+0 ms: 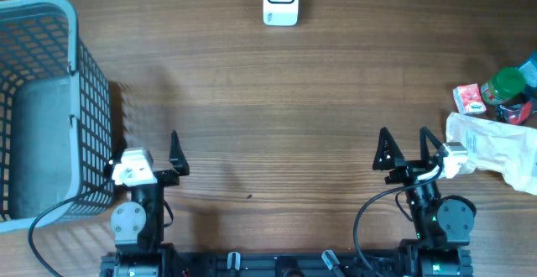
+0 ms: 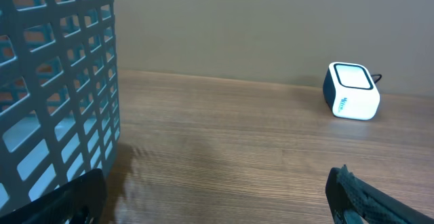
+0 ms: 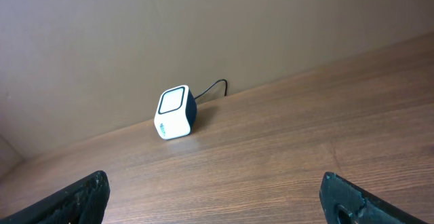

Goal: Scan the item barcode

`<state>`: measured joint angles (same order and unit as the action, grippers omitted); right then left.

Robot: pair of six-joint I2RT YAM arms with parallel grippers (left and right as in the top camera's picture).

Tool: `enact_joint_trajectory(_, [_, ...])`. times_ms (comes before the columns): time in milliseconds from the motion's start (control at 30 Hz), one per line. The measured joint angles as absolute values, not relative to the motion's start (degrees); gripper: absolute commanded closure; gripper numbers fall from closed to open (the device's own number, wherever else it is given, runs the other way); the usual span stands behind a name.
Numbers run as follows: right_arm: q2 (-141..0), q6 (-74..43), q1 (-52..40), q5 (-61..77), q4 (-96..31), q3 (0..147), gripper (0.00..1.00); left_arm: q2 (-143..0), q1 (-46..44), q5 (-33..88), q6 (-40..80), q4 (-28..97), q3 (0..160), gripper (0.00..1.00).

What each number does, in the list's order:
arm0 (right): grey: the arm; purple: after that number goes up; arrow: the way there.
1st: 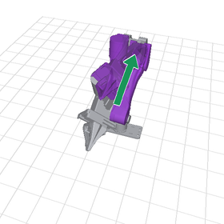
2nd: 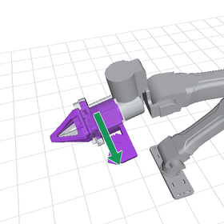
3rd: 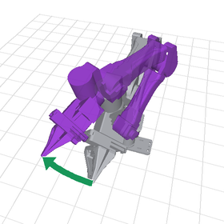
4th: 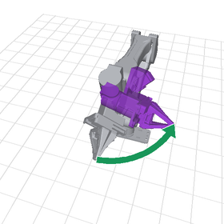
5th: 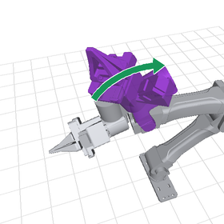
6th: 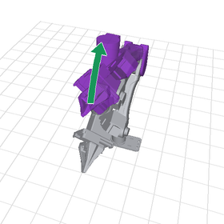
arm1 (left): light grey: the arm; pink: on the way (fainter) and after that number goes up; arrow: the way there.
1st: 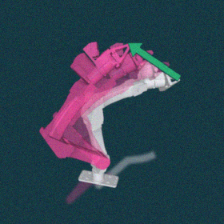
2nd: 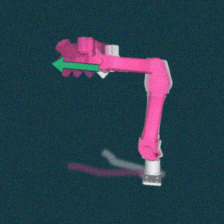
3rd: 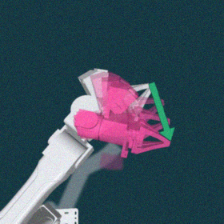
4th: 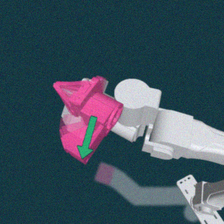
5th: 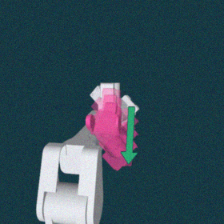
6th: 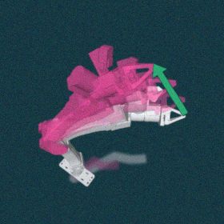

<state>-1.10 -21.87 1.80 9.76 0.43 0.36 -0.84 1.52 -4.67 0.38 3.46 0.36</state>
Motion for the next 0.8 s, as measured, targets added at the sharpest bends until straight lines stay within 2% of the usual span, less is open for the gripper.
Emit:
enact_joint_trajectory(433, [-1.10,-21.87,1.80,9.76,0.40,0.36,0.00,-0.84,1.63,-4.67,0.38,3.46,0.36,0.00])
enact_joint_trajectory(533, [-1.10,-21.34,1.83,6.28,0.19,0.36,0.00,-0.84,1.63,-4.67,0.38,3.46,0.36,0.00])
enact_joint_trajectory(800, [-1.21,-2.72,1.80,4.84,-0.01,0.36,0.00,-0.84,1.63,-4.67,0.38,3.46,0.36,0.00])
